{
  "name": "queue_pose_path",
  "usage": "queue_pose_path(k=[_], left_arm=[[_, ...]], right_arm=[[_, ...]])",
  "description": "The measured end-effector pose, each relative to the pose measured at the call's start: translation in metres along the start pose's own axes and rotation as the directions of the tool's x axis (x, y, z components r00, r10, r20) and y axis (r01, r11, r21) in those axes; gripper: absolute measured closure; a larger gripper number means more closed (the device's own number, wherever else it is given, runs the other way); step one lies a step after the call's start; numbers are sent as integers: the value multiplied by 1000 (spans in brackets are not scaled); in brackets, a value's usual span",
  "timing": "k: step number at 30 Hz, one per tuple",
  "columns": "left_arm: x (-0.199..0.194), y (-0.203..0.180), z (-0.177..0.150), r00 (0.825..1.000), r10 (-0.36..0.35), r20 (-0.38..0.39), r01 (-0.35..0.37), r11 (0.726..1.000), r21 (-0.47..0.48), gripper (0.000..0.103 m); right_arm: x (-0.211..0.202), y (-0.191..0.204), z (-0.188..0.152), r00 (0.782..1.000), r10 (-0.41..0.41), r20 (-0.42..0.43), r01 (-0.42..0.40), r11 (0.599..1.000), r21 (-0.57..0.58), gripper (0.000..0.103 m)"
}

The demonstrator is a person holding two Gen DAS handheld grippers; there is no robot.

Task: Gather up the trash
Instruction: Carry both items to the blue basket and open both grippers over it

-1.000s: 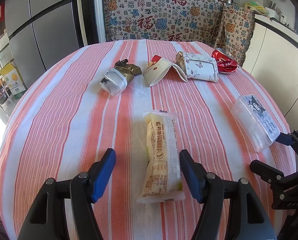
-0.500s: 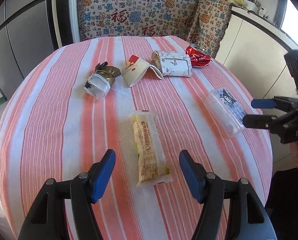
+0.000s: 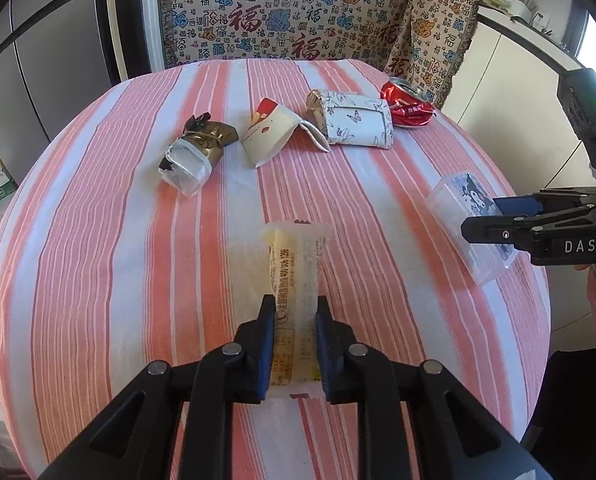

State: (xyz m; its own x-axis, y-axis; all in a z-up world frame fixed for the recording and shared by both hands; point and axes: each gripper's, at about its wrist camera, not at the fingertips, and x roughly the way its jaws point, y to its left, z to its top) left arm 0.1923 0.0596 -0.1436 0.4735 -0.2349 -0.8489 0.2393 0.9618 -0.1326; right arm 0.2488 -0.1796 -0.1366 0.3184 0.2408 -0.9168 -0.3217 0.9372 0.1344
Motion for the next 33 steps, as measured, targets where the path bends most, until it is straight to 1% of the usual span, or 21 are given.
queue_pose_path(k=[5, 7, 10, 12, 15, 17, 22, 25, 30, 33], left_arm=[[-17, -23, 3, 998, -37, 48, 37, 999, 4, 85], [-21, -37, 6, 996, -58, 61, 57, 998, 15, 85], [-26, -70, 13, 993, -94, 77, 91, 995, 49, 85], [-25, -92, 18, 989, -127, 80, 121, 990, 70, 85], [-21, -133, 28, 978, -191, 78, 183, 978, 101, 85], [-17, -161, 35, 971, -230, 70, 220, 968, 125, 85], [-2, -232, 47, 949, -313, 39, 302, 938, 173, 85], [17, -276, 53, 937, -349, 11, 340, 921, 191, 85], [57, -333, 53, 923, -381, -55, 384, 900, 207, 85], [83, -358, 51, 915, -392, -94, 403, 888, 219, 85]], right_arm=[[-28, -12, -11, 998, 32, 56, -31, 1000, -2, 39], [-41, -26, -17, 996, 41, 78, -42, 999, 9, 39], [-65, -57, -25, 993, 41, 115, -46, 998, 44, 39], [-81, -81, -34, 990, 26, 139, -36, 996, 76, 39], [-100, -127, -48, 987, -21, 161, -2, 990, 143, 39], [-108, -160, -61, 984, -66, 163, 34, 980, 194, 39], [-112, -235, -97, 978, -154, 139, 104, 945, 311, 39], [-107, -271, -119, 975, -190, 113, 137, 921, 365, 39], [-91, -321, -149, 975, -208, 82, 153, 888, 434, 39], [-82, -342, -163, 976, -207, 73, 149, 868, 473, 39]])
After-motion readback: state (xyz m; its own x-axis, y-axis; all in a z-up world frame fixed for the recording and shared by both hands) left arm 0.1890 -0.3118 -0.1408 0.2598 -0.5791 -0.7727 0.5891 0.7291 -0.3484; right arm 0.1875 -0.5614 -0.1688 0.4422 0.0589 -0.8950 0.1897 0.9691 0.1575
